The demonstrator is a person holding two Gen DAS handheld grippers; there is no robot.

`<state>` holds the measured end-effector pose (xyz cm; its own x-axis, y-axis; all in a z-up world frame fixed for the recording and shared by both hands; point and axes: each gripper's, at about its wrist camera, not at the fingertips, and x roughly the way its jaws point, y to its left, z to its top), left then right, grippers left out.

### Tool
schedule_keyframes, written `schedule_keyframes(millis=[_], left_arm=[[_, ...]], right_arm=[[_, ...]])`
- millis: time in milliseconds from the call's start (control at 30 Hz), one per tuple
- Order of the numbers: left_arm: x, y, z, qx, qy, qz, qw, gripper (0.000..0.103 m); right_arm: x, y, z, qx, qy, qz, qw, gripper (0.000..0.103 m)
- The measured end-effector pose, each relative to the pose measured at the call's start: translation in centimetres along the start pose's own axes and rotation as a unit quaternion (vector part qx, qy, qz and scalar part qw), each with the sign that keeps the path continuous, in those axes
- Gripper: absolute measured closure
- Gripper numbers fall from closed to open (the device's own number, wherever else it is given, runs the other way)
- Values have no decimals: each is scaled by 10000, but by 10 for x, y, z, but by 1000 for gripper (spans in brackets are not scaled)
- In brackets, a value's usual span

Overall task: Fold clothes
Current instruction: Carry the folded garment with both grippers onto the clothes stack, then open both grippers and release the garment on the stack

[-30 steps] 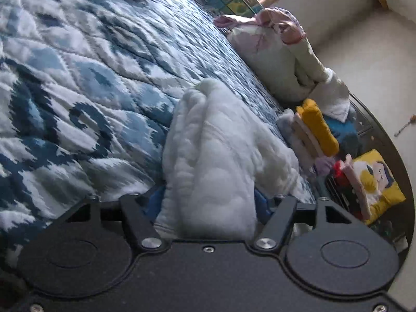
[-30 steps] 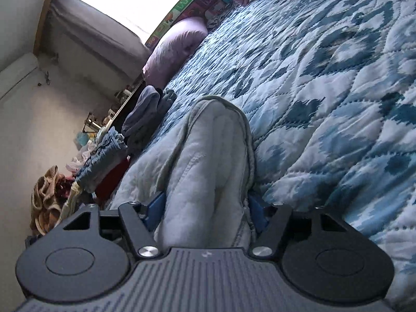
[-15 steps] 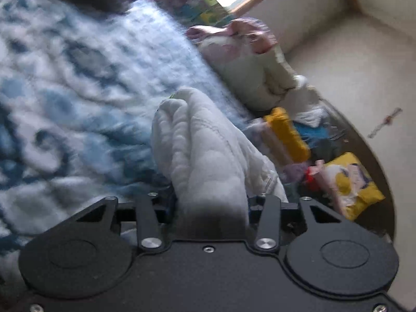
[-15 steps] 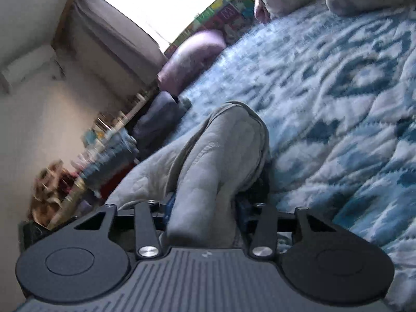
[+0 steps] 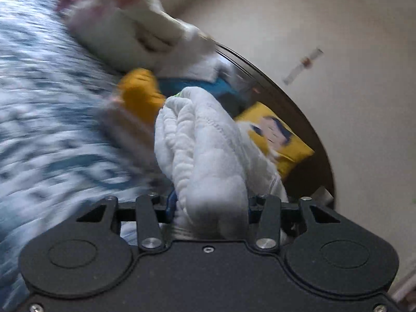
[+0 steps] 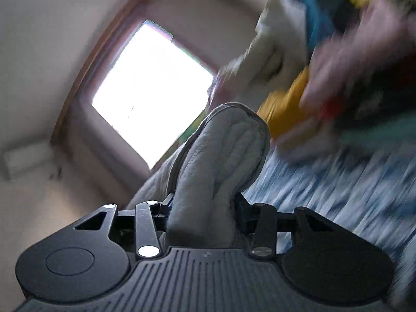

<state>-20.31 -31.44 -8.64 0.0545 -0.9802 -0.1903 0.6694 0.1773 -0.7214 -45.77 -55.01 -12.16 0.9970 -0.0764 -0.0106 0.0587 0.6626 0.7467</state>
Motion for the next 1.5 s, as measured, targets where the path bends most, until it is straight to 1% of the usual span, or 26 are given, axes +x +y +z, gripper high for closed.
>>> schedule_keyframes(millis=[100, 200, 233, 333, 400, 533, 600, 633, 667, 700, 767, 800, 867, 900, 933, 967, 1000, 1033, 1067, 1133, 1200, 1267, 1333, 1367, 1433, 1500], left_arm=[[63, -13, 20, -46, 295, -445, 9986, 56], [123, -24, 36, -21, 501, -700, 9963, 56], [139, -27, 40, 13, 532, -728, 9959, 56], [183, -35, 53, 148, 588, -932, 9938, 56], [208, -41, 61, 243, 616, -1038, 9924, 56], [250, -28, 60, 276, 756, -1042, 9913, 56], [272, -9, 48, 63, 1151, -606, 9915, 55], [274, -2, 42, 15, 1192, -597, 9911, 54], [276, 5, 36, -33, 1234, -588, 9906, 54], [279, 12, 31, -82, 1276, -579, 9901, 53], [280, 16, 26, -97, 1299, -549, 9900, 53], [278, 14, 27, -68, 1284, -528, 9903, 52], [276, 10, 28, -11, 1254, -486, 9909, 45], [274, 6, 30, 2, 1222, -487, 9913, 36], [271, 2, 32, 20, 1185, -482, 9918, 25], [264, -4, 34, 109, 1057, -400, 9935, 19], [257, -9, 36, 196, 932, -317, 9949, 10], [249, -14, 36, 258, 838, -234, 9959, 6], [241, -19, 37, 319, 746, -155, 9966, 6], [226, -26, 33, 436, 655, -54, 9969, 6], [206, -37, 28, 621, 555, 156, 9964, 5], [192, -50, 23, 819, 483, 372, 9948, 2], [179, -68, 18, 1129, 426, 710, 9901, 0], [176, -81, 17, 1369, 413, 872, 9859, 0], [167, -107, 14, 1897, 446, 1151, 9740, 0], [161, -134, 12, 2429, 473, 1462, 9578, 0]], right_arm=[[-14, -18, 49, -34, -488, -157, 9987, 58], [-17, -40, 91, -59, -826, -364, 9959, 58], [-17, -48, 103, -63, -935, -408, 9948, 58], [-12, -71, 132, -51, -1253, -512, 9908, 58], [-8, -87, 144, -52, -1446, -572, 9878, 58], [3, -126, 154, 142, -1592, -770, 9841, 57], [12, -155, 150, 377, -1345, -1137, 9837, 54], [16, -173, 145, 589, -1164, -1377, 9818, 56], [16, -193, 138, 838, -1104, -1425, 9800, 57], [13, -209, 131, 1014, -1147, -1275, 9800, 58], [12, -211, 132, 886, -1156, -1208, 9819, 58], [14, -207, 135, 744, -1101, -1277, 9829, 58], [19, -201, 140, 669, -1049, -1360, 9829, 55], [20, -202, 143, 742, -1057, -1362, 9822, 54], [17, -196, 143, 714, -1085, -1415, 9814, 50], [13, -189, 143, 645, -1121, -1489, 9804, 44], [9, -181, 143, 576, -1158, -1563, 9792, 41], [4, -171, 142, 444, -1179, -1658, 9781, 34], [-1, -161, 142, 309, -1182, -1726, 9774, 28], [-11, -144, 140, 79, -1120, -1814, 9770, 27], [-20, -128, 137, -143, -1024, -1979, 9748, 22], [-34, -106, 133, -316, -884, -2172, 9716, 8], [-47, -84, 131, -516, -731, -2371, 9674, 0], [-52, -73, 131, -644, -649, -2476, 9645, 0], [-58, -48, 135, -891, -446, -2720, 9571, 0], [-61, -25, 140, -1113, -203, -3010, 9469, 0]])
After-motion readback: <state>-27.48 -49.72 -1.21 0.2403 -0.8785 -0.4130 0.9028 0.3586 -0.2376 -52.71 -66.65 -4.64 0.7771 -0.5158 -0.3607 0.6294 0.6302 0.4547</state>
